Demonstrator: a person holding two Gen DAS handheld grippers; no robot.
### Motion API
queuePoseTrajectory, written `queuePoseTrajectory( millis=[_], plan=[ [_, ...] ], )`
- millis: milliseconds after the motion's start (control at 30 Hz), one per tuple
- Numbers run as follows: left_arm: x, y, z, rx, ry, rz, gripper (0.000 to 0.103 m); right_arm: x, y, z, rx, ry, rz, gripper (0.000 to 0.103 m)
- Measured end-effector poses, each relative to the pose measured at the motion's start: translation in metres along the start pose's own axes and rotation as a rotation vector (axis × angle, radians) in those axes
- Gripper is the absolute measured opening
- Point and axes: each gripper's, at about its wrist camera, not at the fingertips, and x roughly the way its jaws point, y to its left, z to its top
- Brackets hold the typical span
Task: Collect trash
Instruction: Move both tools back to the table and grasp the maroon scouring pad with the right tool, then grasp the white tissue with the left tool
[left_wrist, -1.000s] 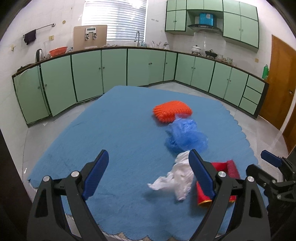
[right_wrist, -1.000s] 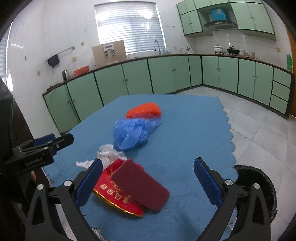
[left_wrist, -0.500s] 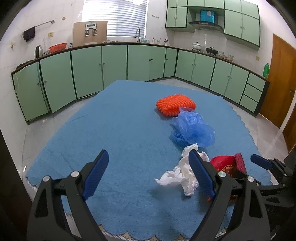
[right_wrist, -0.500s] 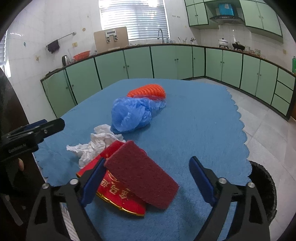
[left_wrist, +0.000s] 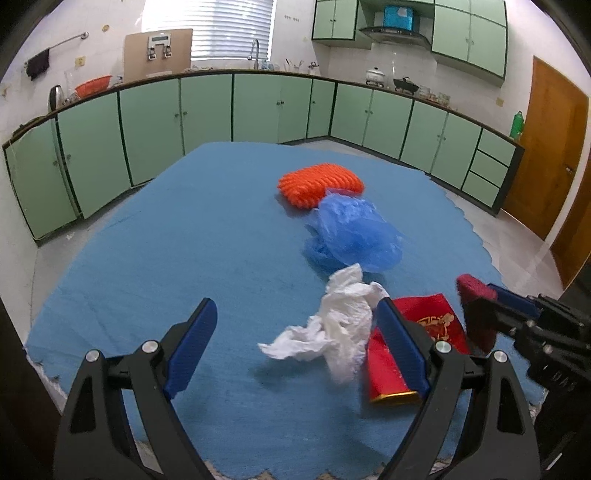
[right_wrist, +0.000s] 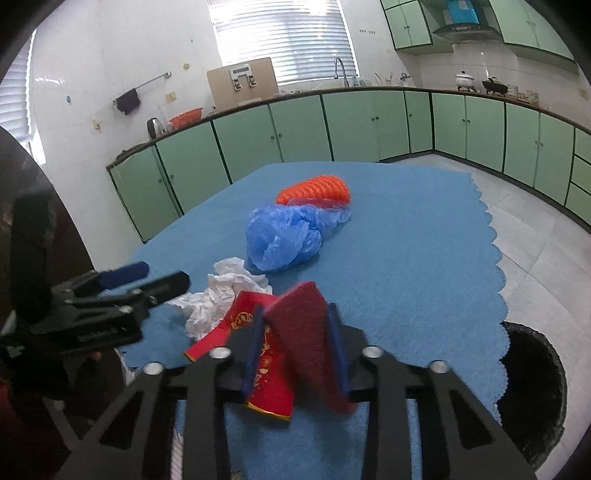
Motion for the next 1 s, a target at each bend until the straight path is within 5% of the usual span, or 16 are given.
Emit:
queuePoseTrajectory(
  millis=[133, 367, 467, 1000],
  plan=[
    [0.011, -0.006, -0.002, 0.008, 0.035, -0.02, 0.072, -0.006, -0.003, 0.002, -0.005, -0.014, -0.012, 0.022],
    [0.028, -0.014, -0.01, 0.001, 0.109, -0.078, 0.016, -0.014, -0.013, 0.005, 0.016, -0.035, -0.031, 0.018],
    [0.028, -0.014, -0.01, -0.001, 0.1, -0.079, 0.001, -0.016, -0.014, 0.007, 0.021, -0.041, -0.04, 0.016],
    [0.004, -0.006, 0.002, 0.022, 0.027, -0.013, 0.001, -0.021, -0.026, 0.011, 0.055, -0.047, -0.028, 0.015]
  ],
)
